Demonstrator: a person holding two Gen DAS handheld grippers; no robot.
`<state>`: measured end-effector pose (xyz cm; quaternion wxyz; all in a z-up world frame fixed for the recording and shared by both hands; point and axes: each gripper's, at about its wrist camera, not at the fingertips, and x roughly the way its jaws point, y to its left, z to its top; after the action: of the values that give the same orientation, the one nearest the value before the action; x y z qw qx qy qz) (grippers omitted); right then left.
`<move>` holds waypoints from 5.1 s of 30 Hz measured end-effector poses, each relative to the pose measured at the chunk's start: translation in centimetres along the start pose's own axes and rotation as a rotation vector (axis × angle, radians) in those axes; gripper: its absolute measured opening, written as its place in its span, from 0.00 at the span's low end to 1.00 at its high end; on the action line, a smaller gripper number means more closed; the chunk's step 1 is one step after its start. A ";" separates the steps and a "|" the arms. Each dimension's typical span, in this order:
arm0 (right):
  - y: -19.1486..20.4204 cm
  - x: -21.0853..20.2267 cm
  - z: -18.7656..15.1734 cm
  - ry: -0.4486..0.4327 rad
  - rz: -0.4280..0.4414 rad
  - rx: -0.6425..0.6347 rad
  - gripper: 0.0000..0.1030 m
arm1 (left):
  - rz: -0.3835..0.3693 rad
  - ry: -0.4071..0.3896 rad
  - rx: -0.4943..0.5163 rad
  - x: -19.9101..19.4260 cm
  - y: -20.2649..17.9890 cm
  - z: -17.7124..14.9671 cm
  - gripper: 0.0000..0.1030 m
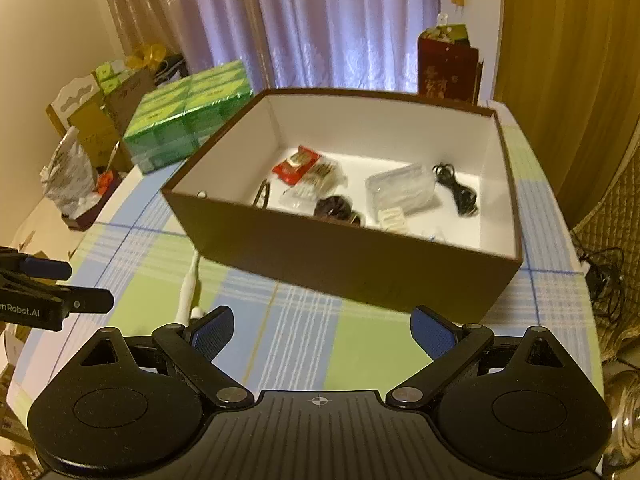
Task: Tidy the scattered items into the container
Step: 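Withdraw both tools from the box toward the toothbrush and green tube, then grasp the white toothbrush handle with the left tool while the right tool grasps the green tube, then lift and carry the toothbrush and green tube over the box with both tools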
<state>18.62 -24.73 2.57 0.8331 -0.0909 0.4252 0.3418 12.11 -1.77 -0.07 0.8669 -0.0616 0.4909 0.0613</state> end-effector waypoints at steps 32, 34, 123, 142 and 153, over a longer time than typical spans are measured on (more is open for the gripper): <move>3.0 3.8 -4.6 0.082 -0.004 0.027 0.97 | -0.015 0.104 -0.018 3.9 1.7 -3.3 0.78; 3.0 4.1 -4.7 0.086 -0.003 0.029 0.97 | -0.019 0.106 -0.017 4.2 1.8 -3.4 0.77; 12.2 13.7 -5.4 0.140 0.152 -0.400 0.18 | 0.037 0.126 -0.219 6.6 7.7 -7.5 0.16; 2.9 6.6 -4.5 0.116 0.194 -0.060 0.18 | 0.005 0.015 -0.169 1.9 5.3 -5.5 0.16; -0.5 2.8 -2.5 0.039 0.197 -0.029 0.18 | -0.060 -0.103 -0.120 -1.2 2.9 -1.4 0.16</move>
<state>18.50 -24.84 -1.26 0.7857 -0.0675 0.4431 0.4263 9.82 0.75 0.15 0.8872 -0.1248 0.4390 0.0677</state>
